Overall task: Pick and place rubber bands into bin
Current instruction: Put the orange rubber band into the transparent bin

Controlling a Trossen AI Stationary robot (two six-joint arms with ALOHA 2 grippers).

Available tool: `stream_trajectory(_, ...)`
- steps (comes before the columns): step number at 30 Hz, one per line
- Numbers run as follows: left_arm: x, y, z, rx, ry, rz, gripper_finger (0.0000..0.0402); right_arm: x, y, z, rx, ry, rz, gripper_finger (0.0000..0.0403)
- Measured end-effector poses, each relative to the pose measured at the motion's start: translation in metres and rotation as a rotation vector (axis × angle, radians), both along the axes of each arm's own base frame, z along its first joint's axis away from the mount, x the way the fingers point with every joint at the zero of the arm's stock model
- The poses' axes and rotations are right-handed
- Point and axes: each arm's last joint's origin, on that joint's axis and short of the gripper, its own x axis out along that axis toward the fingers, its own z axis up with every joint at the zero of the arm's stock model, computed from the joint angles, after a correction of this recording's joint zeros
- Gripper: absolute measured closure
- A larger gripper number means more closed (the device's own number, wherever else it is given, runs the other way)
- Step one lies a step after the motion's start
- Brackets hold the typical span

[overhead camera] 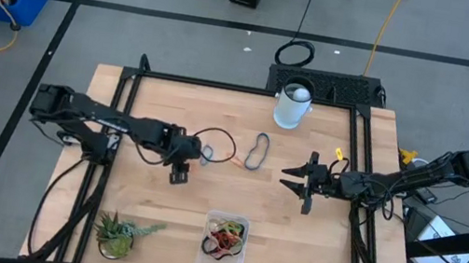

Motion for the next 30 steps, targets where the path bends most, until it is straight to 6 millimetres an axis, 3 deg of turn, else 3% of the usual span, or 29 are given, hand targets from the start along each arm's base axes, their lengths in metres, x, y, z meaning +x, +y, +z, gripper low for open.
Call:
stream_trajectory(4, -0.003, 0.005, -0.012, -0.088, -0.024, 0.022, 0.0207, 0.000, 0.000, 0.000, 0.000, 0.000, 0.000, 0.0264)
stream_trajectory(9, -0.008, 0.006, -0.019, -0.077, -0.012, 0.010, 0.0206, 0.000, 0.000, 0.000, 0.000, 0.000, 0.000, 0.0264)
stream_trajectory(30, -0.017, 0.004, -0.024, 0.005, 0.106, -0.356, 0.0206, 0.000, 0.000, 0.000, -0.001, 0.001, 0.000, 0.0264)
